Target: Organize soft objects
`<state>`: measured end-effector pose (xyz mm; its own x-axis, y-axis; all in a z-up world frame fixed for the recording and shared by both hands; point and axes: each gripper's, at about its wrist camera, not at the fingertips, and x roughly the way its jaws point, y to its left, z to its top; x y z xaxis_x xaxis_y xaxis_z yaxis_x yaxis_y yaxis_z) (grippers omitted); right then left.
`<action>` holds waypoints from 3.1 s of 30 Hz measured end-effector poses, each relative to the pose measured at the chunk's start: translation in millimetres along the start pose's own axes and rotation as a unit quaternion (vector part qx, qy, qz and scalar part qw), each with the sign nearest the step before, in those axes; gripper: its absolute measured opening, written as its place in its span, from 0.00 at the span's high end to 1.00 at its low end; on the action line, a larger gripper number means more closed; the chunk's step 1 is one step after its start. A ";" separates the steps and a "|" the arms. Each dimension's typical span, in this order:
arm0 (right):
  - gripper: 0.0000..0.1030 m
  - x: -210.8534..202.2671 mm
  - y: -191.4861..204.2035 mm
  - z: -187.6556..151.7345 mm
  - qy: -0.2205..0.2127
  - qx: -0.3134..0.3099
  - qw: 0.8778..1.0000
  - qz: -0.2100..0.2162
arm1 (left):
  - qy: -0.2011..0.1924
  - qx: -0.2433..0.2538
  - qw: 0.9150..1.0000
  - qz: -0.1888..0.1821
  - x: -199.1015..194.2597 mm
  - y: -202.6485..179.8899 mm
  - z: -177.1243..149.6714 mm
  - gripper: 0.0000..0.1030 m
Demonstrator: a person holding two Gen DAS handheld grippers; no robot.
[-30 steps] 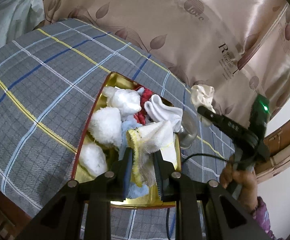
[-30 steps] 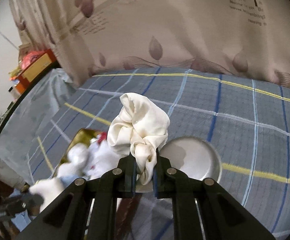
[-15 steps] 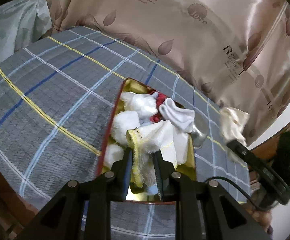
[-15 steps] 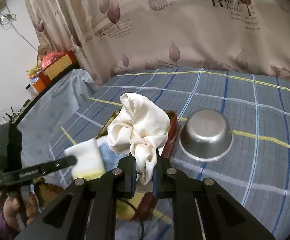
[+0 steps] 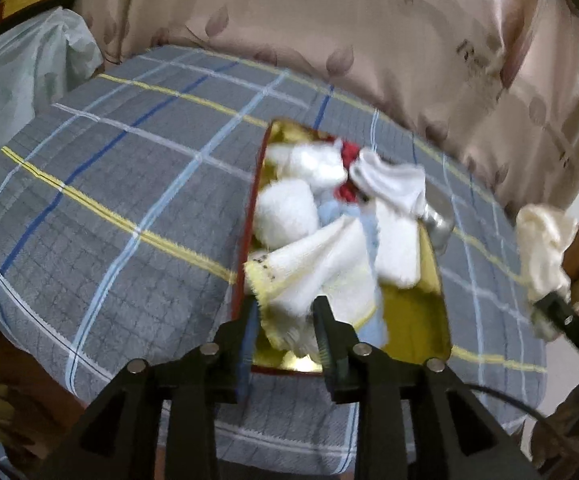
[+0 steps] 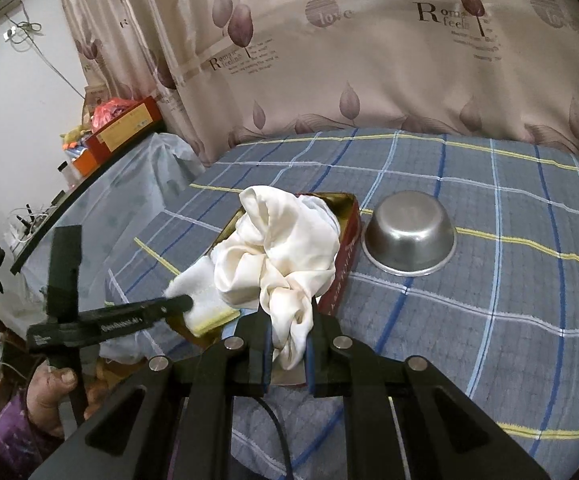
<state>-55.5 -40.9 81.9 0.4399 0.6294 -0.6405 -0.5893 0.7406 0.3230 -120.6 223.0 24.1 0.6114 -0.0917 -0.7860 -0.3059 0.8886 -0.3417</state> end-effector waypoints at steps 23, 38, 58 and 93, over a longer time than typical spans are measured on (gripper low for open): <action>0.89 54.7 12.3 -6.7 0.059 -0.011 0.998 0.002 | -0.096 0.071 0.992 0.030 -46.2 -30.9 -9.9 0.47; 0.87 103.8 25.4 -19.4 0.102 -0.023 0.994 -0.015 | -0.107 0.133 0.978 0.122 -40.4 -42.1 -16.4 0.47; 0.67 99.3 21.7 -19.0 0.087 -0.015 0.996 -0.029 | -0.094 0.149 0.973 0.152 -29.6 -45.8 -19.8 0.47; 0.08 -11.2 80.3 -39.8 -0.192 -0.113 0.963 -0.152 | -0.110 0.133 0.975 0.143 -26.5 -41.8 -28.4 0.47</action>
<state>-134.7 2.2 87.3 0.8078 0.4642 -0.3633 -0.5070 0.8615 -0.0267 -144.8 175.5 44.7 0.6795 0.2494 -0.6900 -0.3045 0.9515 0.0440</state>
